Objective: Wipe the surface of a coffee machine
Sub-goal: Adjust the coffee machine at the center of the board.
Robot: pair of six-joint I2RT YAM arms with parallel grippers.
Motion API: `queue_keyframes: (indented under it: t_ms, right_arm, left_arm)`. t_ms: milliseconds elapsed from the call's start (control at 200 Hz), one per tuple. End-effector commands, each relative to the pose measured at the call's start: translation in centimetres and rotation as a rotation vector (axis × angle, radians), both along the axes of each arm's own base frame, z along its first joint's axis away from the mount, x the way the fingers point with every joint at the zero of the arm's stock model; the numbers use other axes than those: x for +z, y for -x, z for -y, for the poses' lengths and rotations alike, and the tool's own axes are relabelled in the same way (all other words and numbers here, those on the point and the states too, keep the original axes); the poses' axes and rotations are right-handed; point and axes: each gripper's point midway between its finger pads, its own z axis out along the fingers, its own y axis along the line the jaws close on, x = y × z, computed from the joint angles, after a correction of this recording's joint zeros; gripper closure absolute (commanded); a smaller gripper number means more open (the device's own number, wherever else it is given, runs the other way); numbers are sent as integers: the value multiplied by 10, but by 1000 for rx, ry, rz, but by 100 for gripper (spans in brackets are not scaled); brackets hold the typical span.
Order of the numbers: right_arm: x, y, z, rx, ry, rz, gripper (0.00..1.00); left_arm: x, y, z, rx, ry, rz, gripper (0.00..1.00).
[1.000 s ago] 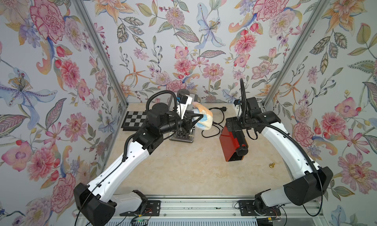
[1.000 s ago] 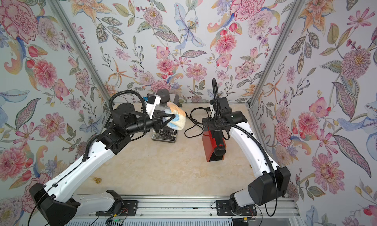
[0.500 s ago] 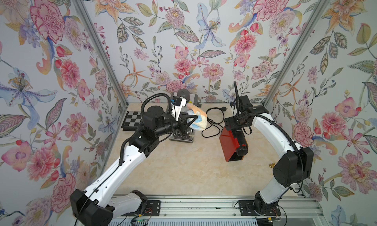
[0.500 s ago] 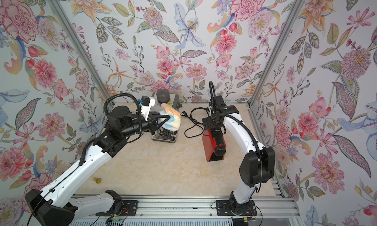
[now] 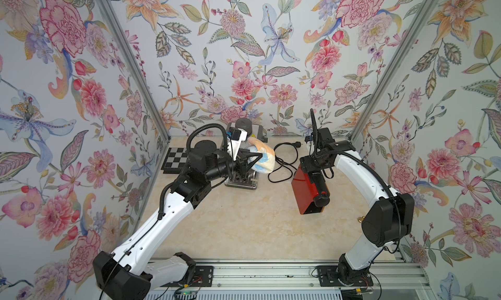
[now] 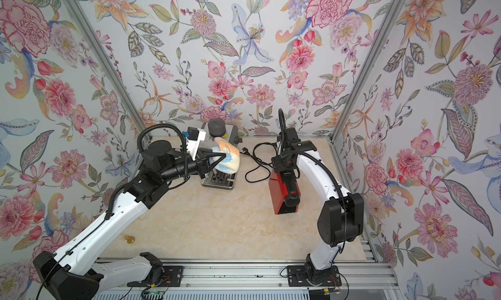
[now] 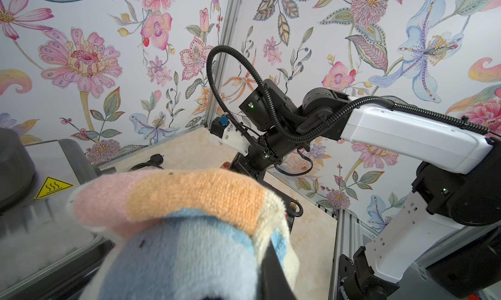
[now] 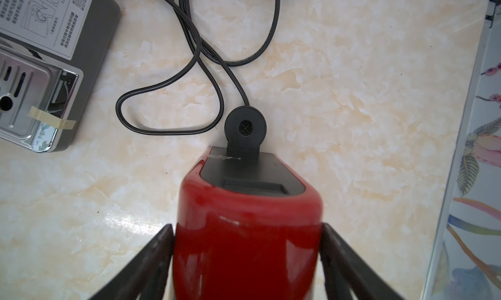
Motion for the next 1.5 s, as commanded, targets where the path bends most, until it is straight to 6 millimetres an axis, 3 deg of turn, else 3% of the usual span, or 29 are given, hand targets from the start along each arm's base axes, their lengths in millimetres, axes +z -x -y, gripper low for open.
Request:
queue_keyframes:
  t_ms: [0,400,665,911,1286,1496]
  right_arm:
    - [-35,14,-28,135,2,-74,22]
    - [-68,45,-59,250,-55,-109,25]
    - [-48,73,-75,368,-118,-4,27]
    - [-37,74,-61,332,-162,32,25]
    - [-29,60,-43,224,-226,31,18]
    - [-4,46,-25,138,-251,76,8]
  left_arm:
    - [13,5,-5,-9,30,39,100]
    - [16,4,-2,-23,48,18,100]
    - [15,-1,5,-44,67,0,100]
    - [18,-4,11,-64,78,-6,100]
    - [16,-6,14,-75,64,-9,100]
    - [12,-5,14,-85,55,-6,100]
